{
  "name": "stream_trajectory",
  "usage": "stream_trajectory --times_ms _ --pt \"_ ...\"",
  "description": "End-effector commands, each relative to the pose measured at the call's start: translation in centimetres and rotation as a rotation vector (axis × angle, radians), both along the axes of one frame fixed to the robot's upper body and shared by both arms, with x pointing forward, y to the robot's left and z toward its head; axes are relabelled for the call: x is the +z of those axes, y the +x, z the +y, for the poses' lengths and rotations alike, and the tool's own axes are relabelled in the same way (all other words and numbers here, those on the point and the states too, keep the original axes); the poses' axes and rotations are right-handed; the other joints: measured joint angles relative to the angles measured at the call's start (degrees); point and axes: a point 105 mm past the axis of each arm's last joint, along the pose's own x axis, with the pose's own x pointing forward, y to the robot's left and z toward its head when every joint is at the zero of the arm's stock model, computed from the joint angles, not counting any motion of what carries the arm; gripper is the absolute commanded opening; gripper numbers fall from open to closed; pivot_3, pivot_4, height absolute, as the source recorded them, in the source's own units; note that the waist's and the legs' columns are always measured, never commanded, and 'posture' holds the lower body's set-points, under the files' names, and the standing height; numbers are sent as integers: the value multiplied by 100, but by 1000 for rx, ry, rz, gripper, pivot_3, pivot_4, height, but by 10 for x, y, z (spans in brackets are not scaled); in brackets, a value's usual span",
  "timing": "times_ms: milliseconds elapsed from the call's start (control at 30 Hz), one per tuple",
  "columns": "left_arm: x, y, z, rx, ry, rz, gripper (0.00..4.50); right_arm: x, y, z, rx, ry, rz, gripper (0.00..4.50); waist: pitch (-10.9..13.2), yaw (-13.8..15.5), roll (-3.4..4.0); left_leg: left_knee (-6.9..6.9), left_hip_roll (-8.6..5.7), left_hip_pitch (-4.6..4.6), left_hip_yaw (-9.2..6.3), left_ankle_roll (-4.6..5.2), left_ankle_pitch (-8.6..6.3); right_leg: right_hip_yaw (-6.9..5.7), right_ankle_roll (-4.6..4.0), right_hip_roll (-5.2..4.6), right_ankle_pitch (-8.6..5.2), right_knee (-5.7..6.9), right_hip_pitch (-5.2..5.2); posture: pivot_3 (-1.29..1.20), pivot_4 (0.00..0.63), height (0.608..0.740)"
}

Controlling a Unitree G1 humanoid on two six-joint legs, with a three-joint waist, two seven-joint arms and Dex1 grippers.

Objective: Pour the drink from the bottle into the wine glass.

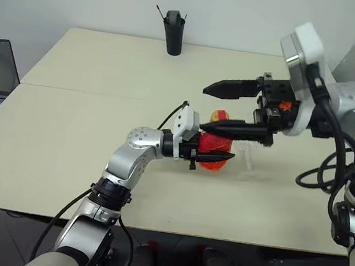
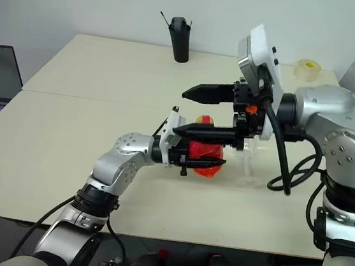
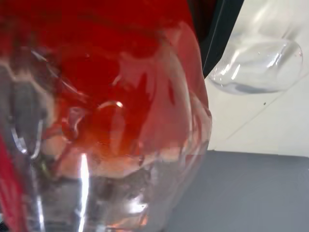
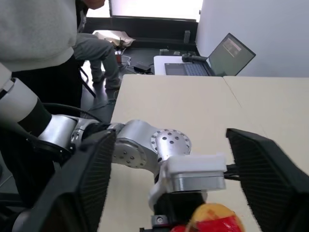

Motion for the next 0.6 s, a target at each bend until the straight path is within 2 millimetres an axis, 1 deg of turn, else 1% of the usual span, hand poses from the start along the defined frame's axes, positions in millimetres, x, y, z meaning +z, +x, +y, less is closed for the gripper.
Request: stream_trajectory --times_ms 33,100,233,400,533,600 --pt "19 0 -7 -28 -45 -72 1814 6 3 -3 -187 53 -52 4500 0 -2 0 0 2 -1 -1 0 0 1 0 0 0 0 0 0 150 740" --pt "22 0 -9 -43 -57 -64 1812 1 6 -4 -288 19 -84 4500 0 -3 1 -1 0 -2 -1 0 0 2 0 1 0 1 -1 0 150 740" --pt "24 3 -10 -30 -63 -76 1695 10 11 -10 -470 116 -56 4500 0 -8 1 -1 2 -3 -3 -1 1 4 1 1 0 1 -1 0 150 740" --pt "26 15 -8 37 -79 -110 1656 -1 19 -19 -642 148 -13 4500 0 -3 2 -1 -1 -7 -9 -3 2 4 0 -1 0 -1 -1 0 150 740" --pt "24 23 -6 75 -70 -129 1620 -7 21 -25 -732 179 10 4500 0 -6 2 -2 -4 -9 -9 -2 2 4 1 -3 -1 0 -2 0 150 740" --pt "23 25 -7 83 -71 -127 1579 -16 21 -26 -763 183 40 4500 0 -11 2 -2 -2 -9 -9 -2 2 4 1 -2 0 -1 -2 0 150 740"
